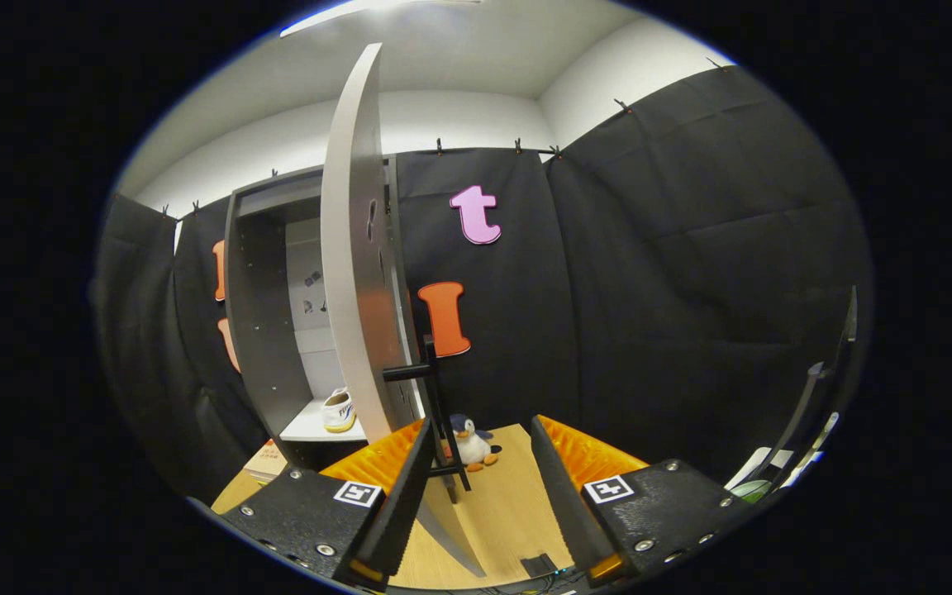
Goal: Open the shoe cabinet door, grab the shoes and put them into the shoe cabinet, then close the shoe cabinet door.
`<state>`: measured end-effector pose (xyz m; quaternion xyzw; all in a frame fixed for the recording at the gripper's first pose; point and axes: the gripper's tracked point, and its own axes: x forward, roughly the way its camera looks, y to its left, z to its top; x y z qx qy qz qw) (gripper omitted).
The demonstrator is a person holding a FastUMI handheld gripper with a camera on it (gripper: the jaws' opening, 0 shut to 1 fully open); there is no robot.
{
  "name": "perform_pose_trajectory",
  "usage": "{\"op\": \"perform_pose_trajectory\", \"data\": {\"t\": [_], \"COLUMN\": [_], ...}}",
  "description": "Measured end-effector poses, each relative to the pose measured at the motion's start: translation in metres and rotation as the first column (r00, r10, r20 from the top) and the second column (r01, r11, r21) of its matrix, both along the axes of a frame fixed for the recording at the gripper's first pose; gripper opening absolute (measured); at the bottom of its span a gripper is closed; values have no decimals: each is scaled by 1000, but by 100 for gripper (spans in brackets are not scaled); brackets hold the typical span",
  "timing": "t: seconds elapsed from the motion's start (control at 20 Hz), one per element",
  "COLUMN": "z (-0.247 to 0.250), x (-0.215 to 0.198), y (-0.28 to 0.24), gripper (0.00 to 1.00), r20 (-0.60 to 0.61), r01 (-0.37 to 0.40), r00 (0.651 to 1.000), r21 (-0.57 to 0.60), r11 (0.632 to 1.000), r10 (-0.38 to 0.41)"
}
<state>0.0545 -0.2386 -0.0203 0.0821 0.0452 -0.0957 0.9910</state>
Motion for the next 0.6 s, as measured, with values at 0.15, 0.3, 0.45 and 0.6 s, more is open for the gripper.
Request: {"op": "perform_pose_trajectory", "data": {"t": [0.15, 0.3, 0.45, 0.6], "z": [6, 12, 18, 16], "x": [-2, -4, -11, -6], "y": [2, 7, 18, 47], "gripper": [75, 75, 75, 74], "r20": [14, 28, 44, 47], "r01": [4, 1, -45, -98], "r00": [1000, 1000, 998, 994], "r21": [-59, -99, -72, -87], "r11": [998, 995, 996, 991], "r10": [-3, 2, 48, 102]}}
